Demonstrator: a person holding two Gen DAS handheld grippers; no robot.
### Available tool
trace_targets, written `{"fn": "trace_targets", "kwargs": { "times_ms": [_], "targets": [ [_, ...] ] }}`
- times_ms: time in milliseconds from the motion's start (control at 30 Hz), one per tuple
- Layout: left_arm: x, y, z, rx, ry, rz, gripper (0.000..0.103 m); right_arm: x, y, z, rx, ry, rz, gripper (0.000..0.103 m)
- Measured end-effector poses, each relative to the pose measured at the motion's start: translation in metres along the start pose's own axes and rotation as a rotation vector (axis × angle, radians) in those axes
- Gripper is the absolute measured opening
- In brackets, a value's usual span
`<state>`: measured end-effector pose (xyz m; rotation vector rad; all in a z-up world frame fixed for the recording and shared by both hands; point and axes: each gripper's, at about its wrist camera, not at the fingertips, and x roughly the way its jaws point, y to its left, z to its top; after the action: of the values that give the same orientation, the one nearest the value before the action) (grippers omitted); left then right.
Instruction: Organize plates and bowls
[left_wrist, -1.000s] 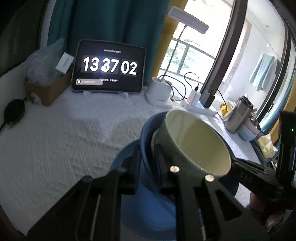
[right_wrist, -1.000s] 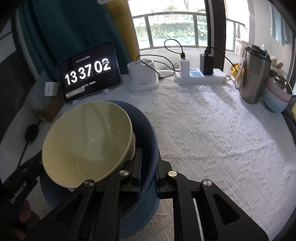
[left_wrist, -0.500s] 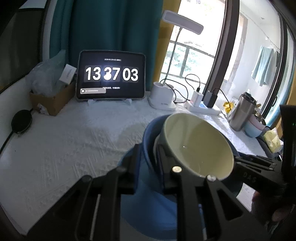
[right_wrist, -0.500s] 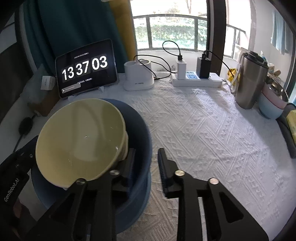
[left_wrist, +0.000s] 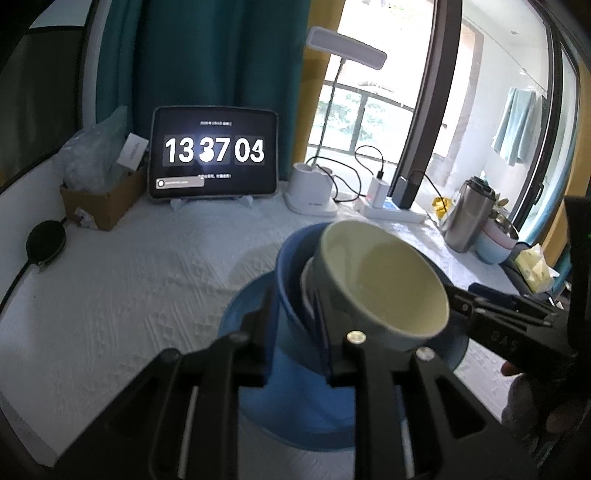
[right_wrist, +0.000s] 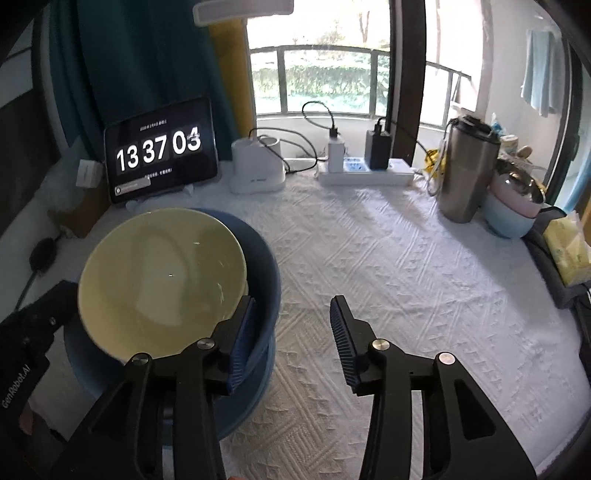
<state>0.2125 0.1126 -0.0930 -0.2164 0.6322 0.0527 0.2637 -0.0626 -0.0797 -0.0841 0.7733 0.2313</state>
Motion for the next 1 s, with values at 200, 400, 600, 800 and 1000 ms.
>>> {"fn": "trace_targets", "kwargs": {
  "times_ms": [200,400,600,800,1000],
  "targets": [
    [-0.010,-0.006,-0.001,0.007,-0.011,-0.019,0.023,-0.017,-0.002,-0.005,-0.007,-0.022,0.004,0.049],
    [-0.027,-0.018,-0.005,0.034,-0.042,-0.057,0.027,-0.032,-0.007,-0.010,-0.001,-0.044,-0.008,0.049],
    [-0.042,-0.025,-0.010,0.046,-0.060,-0.081,0.037,-0.053,-0.012,-0.017,0.003,-0.075,-0.023,0.049],
    [-0.061,-0.031,-0.015,0.063,-0.087,-0.089,0.046,-0.071,-0.015,-0.025,0.002,-0.099,-0.036,0.049],
    [-0.083,-0.038,-0.018,0.091,-0.137,-0.078,0.054,-0.094,-0.018,-0.034,-0.004,-0.137,-0.061,0.049]
  ]
}}
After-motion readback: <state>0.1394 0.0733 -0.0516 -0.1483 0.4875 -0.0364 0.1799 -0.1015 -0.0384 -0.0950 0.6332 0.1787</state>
